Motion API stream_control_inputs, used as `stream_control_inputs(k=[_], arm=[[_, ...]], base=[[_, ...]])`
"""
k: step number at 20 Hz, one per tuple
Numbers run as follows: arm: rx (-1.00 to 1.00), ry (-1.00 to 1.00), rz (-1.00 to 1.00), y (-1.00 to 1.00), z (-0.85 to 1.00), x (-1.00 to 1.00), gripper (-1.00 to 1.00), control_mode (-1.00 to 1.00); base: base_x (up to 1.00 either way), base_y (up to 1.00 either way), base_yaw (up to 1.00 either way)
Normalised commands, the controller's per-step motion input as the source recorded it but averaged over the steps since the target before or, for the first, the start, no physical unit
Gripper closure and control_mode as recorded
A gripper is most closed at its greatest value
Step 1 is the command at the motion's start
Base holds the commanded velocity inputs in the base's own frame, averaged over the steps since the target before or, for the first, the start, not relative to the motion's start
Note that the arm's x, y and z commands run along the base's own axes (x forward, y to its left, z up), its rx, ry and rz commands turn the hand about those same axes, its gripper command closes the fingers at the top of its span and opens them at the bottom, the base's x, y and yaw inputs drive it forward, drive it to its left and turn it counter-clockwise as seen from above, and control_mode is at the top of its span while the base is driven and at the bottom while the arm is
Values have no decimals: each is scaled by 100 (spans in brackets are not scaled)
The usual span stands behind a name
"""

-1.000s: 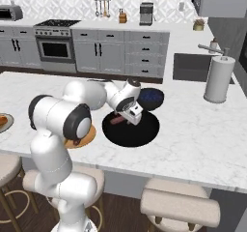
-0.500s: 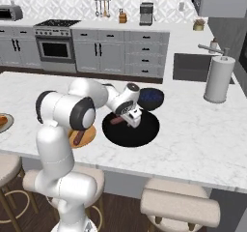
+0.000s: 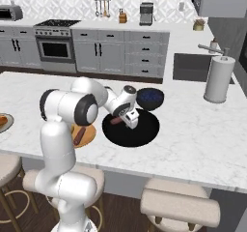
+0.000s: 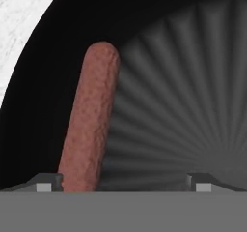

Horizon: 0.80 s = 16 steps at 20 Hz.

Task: Place one bun and one sausage from the bowl on each plate.

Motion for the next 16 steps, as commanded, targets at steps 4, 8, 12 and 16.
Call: stream_control_inputs(k=[4, 8, 12, 16], arm=[[0, 0, -8, 9, -14, 24, -100, -100], [0, 3, -8, 0, -21, 14, -100, -100], [0, 12, -5, 0, -27, 6, -100, -100], [-1, 19, -11, -46, -20, -26, -100, -100]], base=[[0, 0, 0], [0, 0, 0], [0, 0, 0], [0, 0, 0]])
